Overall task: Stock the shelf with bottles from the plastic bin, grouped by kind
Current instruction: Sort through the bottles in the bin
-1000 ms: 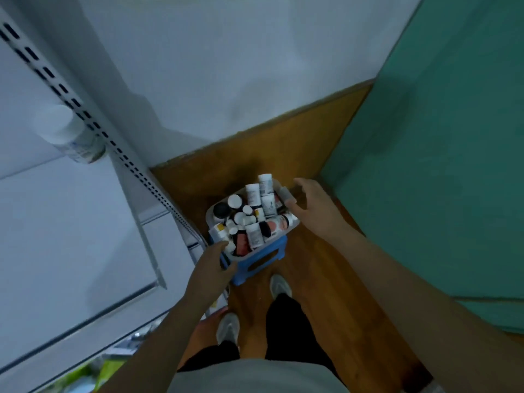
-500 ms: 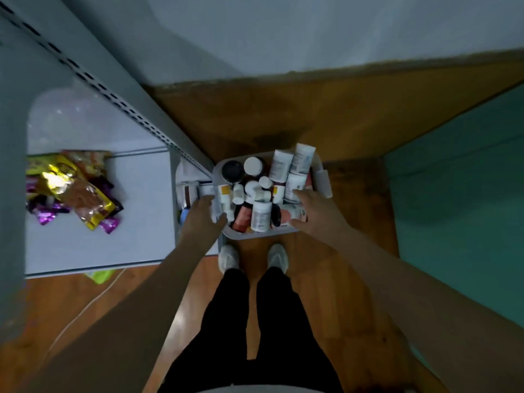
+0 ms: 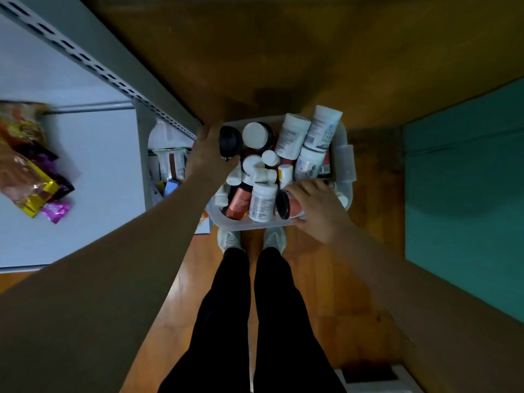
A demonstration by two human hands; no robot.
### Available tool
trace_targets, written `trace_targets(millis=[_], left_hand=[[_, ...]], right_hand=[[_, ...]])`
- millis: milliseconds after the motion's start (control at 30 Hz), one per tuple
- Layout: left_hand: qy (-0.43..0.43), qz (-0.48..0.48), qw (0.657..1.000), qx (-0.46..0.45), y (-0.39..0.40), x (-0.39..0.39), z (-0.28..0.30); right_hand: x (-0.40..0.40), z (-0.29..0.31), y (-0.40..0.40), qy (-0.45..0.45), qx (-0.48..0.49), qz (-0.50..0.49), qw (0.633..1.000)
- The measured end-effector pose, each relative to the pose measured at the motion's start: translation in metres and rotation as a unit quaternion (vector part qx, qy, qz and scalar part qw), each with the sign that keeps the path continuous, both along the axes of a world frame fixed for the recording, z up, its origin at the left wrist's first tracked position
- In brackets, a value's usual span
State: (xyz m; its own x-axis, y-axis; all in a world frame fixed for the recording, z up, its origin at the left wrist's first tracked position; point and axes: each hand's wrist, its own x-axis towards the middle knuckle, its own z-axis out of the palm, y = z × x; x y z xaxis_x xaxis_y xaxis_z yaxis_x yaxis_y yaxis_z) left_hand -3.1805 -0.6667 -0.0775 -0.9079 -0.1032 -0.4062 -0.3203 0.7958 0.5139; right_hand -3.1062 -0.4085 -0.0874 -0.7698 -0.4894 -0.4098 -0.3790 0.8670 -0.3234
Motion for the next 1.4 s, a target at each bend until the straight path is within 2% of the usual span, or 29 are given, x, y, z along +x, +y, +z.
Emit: trace_targets(millis=[233, 433, 600, 833, 1033, 1200, 1400], left_hand=[[0.009, 0.033, 0.999, 0.016, -0.002, -0.001, 0.009], [0.04, 0.061, 0.996, 0.043, -0.012, 0.011, 0.044], [0.075, 0.099, 0.99, 0.065, -0.017, 0.028, 0.087], [0.117, 0.176, 0.974, 0.085, -0.008, 0.068, 0.16], [0.166, 0.241, 0.947, 0.13, 0.018, 0.096, 0.241], [0.24, 0.248, 0.923, 0.172, 0.023, 0.099, 0.317], [0.364, 0.296, 0.854, 0.226, -0.007, 0.124, 0.419]], right_hand=[[-0.002, 0.009, -0.003, -0.005, -0.016, -0.012, 1.0], [-0.001, 0.038, -0.006, 0.01, -0.087, -0.062, 0.994], [-0.004, 0.066, -0.006, -0.002, -0.164, -0.141, 0.976], [-0.013, 0.127, -0.014, 0.002, -0.282, -0.228, 0.932], [-0.035, 0.217, -0.027, 0.058, -0.382, -0.251, 0.888], [-0.061, 0.306, -0.043, 0.059, -0.508, -0.245, 0.824], [-0.049, 0.414, -0.084, 0.001, -0.624, -0.209, 0.753]])
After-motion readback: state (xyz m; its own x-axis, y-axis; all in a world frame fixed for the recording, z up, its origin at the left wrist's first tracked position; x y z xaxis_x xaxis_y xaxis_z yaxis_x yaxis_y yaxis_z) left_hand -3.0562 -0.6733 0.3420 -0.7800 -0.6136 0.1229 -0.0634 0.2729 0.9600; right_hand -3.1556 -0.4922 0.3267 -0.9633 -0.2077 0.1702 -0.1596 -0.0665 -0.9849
